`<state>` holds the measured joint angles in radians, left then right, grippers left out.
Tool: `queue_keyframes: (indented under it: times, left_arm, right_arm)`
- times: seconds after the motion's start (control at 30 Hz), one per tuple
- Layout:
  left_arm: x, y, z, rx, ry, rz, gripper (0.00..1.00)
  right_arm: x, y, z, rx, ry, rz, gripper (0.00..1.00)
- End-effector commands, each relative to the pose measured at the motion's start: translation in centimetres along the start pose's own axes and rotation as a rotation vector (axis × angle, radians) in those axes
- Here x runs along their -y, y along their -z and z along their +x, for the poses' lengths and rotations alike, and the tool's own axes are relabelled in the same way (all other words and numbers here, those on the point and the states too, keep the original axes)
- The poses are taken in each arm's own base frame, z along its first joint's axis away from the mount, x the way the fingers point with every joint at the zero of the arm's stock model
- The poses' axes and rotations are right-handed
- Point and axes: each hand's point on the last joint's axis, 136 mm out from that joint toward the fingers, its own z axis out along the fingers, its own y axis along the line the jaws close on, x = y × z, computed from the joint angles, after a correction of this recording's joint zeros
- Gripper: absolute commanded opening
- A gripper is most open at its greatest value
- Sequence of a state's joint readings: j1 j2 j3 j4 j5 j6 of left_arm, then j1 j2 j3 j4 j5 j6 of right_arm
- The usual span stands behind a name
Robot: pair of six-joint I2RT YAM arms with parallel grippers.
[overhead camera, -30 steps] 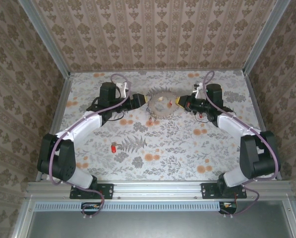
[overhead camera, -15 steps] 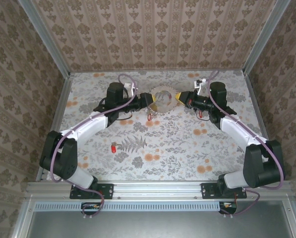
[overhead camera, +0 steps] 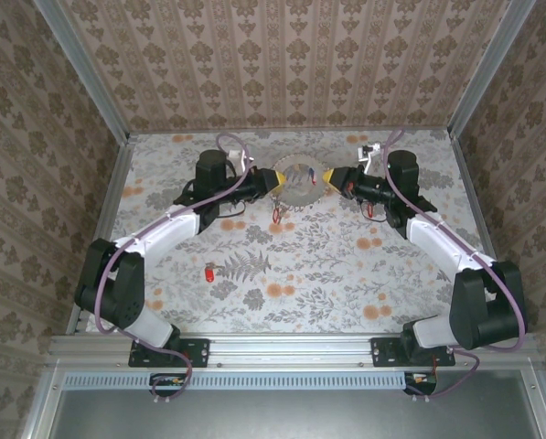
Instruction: Put the keys on the keyring
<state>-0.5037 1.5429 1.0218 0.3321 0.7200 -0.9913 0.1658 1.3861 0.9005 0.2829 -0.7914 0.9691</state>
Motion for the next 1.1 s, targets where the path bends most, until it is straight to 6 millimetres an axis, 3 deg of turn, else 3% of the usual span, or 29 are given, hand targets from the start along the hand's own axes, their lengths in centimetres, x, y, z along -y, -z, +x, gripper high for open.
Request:
queue_keyframes:
  times: [0.0, 0.17, 0.33, 0.4, 0.63, 0.7, 0.8, 1.07]
  left_arm:
    - [3.9, 0.9, -1.5, 0.049, -0.082, 0.081, 0.04]
    - [6.6, 2.4, -1.9, 0.076, -0.169, 0.132, 0.0]
    - [9.7, 4.0, -2.2, 0.111, -0.273, 0.187, 0.0]
    - [10.9, 4.6, -2.3, 0.123, -0.31, 0.213, 0.0]
    - [15.0, 6.6, -2.2, 0.173, -0.439, 0.294, 0.0]
    - [16.1, 7.1, -2.0, 0.194, -0.477, 0.314, 0.0]
    - [16.9, 7.6, -1.9, 0.233, -0.52, 0.315, 0.0]
    - [17.2, 8.5, -2.5, 0.394, -0.549, 0.315, 0.0]
  right_arm:
    - [-4.0, 1.1, -0.2, 0.0, 0.116, -0.057, 0.08]
    - [-3.8, 3.1, 0.2, 0.039, 0.188, 0.047, 0.15]
    - [-3.9, 5.9, 0.2, 0.119, 0.274, 0.164, 0.32]
    - [-4.0, 7.1, 0.2, 0.154, 0.309, 0.206, 0.34]
    - [-5.2, 10.9, -0.1, 0.322, 0.431, 0.257, 0.63]
    - [-5.5, 11.5, 0.1, 0.363, 0.457, 0.238, 0.67]
    - [-6.8, 11.9, 0.8, 0.397, 0.565, 0.151, 0.64]
    - [-9.1, 11.0, 3.4, 0.407, 0.854, 0.069, 0.36]
